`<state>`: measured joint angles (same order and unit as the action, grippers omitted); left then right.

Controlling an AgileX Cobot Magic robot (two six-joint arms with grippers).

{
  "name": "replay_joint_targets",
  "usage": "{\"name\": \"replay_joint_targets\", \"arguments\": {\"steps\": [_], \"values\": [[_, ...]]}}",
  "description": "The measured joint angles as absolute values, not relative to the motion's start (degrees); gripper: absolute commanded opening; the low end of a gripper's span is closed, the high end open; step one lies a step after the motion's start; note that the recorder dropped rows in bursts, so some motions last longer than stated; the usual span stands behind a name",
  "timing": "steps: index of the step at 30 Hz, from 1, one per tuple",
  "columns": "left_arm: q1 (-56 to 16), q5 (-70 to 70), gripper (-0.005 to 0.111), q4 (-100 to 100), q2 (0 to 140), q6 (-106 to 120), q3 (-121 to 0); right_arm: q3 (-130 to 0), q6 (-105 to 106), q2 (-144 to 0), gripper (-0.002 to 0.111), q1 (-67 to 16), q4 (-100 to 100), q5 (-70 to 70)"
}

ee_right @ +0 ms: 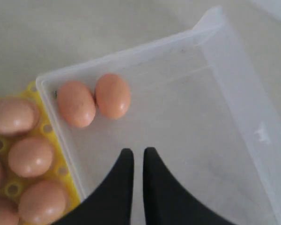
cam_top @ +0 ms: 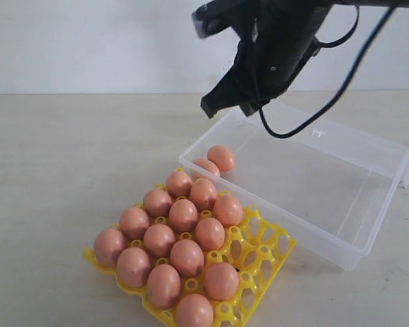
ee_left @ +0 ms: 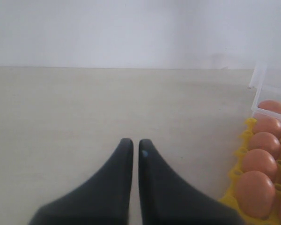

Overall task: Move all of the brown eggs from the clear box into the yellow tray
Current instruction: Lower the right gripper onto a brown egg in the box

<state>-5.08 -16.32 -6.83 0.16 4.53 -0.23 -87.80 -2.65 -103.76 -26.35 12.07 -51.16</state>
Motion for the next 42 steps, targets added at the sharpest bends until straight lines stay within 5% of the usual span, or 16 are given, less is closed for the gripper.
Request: {"name": "replay_joint_targets", "arguments": {"steps": [3,8,10,39,42], "values": [[-5.08,-16.32,0.004,-6.83,0.16,4.53,-0.23,-95.21,2.81,-110.06,0.004,-26.35,9.31,-59.88],[-5.08,-16.32,0.004,-6.83,0.16,4.53,-0.23,-102.94,7.25,-118.57,0.041,-26.35,8.26,-63.67],[-5.08,-16.32,0.004,-6.83,0.16,4.53,-0.23,-104.8,7.65,-120.84,0.048,-26.35,8.26,-63.95],[-5.08,-16.32,0.004,-6.83,0.16,4.53,-0.23,-106.35,3.67,-132.74,0.047,-22.66,9.13,-49.91],[-5.08,-16.32,0.004,-6.83,0.16,4.53,-0.23,-106.35,4.32,-132.74,0.038,-22.66,8.38,-48.16]]}}
